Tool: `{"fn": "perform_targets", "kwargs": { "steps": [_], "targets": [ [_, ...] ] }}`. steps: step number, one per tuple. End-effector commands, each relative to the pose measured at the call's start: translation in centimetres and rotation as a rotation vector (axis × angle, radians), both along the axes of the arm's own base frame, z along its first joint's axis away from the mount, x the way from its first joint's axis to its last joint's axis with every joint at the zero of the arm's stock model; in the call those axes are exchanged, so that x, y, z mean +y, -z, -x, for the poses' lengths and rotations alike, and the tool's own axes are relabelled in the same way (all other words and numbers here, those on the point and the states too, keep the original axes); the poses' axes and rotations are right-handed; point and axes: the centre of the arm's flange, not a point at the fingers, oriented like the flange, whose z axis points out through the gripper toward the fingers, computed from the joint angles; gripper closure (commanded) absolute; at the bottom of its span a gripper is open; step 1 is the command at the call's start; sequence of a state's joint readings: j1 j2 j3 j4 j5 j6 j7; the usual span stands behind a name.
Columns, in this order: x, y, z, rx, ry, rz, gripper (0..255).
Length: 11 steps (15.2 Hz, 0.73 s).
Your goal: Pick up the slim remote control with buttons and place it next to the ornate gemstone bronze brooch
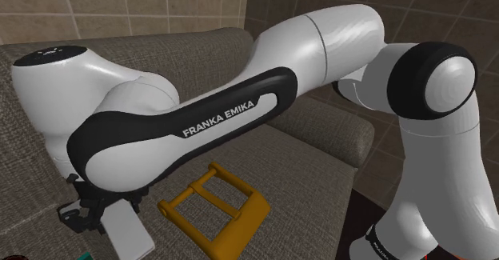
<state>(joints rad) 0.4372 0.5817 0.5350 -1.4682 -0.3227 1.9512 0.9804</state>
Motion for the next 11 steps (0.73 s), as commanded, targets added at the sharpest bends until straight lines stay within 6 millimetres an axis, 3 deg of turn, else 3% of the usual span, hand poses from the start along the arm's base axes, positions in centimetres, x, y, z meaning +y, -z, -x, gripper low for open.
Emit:
{"fn": "perform_targets", "kwargs": {
  "steps": [1, 4, 11],
  "targets": [
    [0.0, 1.1, 0.0, -0.001, 0.000, -0.001, 255],
    [0.0, 2.8, 0.0, -0.001, 0.000, -0.001, 255],
    [0.0, 2.8, 0.0, -0.001, 0.000, -0.001, 255]
  ]
}}
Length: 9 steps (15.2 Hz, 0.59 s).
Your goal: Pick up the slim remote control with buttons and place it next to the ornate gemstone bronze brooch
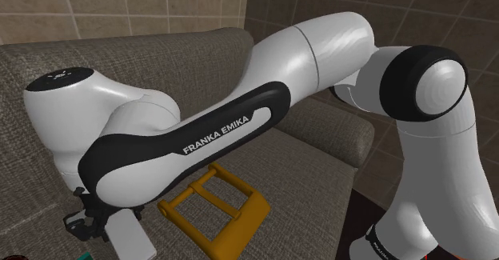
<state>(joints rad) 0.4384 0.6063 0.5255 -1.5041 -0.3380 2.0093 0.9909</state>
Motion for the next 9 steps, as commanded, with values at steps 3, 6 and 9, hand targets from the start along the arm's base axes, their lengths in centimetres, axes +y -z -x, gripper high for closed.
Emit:
{"fn": "perform_targets", "kwargs": {
  "steps": [3, 6, 9],
  "targets": [
    [0.0, 0.0, 0.0, 0.000, 0.000, 0.000, 0],
    [0.0, 0.0, 0.0, 0.000, 0.000, 0.000, 0],
    [0.1, -2.7, 0.0, 0.000, 0.000, 0.000, 0]
  ]
}}
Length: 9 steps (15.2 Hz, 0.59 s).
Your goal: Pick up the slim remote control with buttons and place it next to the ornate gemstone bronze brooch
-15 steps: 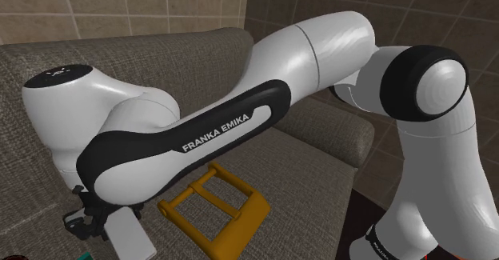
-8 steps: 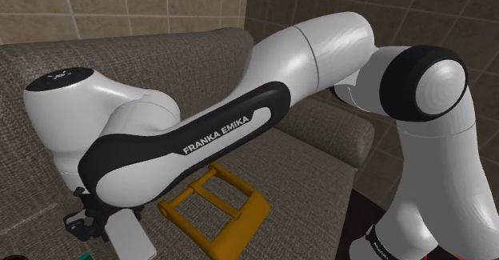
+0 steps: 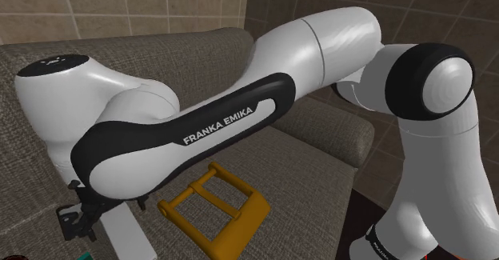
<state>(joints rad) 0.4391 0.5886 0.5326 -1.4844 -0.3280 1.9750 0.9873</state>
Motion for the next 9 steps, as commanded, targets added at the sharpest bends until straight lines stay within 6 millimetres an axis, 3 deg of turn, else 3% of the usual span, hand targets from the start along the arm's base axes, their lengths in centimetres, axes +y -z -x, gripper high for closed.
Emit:
{"fn": "perform_targets", "kwargs": {
  "steps": [1, 2, 9],
  "targets": [
    [-0.1, -2.1, -0.1, 0.001, 0.000, 0.001, 0],
    [0.0, -3.2, -0.1, 0.001, 0.000, 0.001, 0],
    [0.0, -3.2, -0.1, 0.001, 0.000, 0.001, 0]
  ]
}}
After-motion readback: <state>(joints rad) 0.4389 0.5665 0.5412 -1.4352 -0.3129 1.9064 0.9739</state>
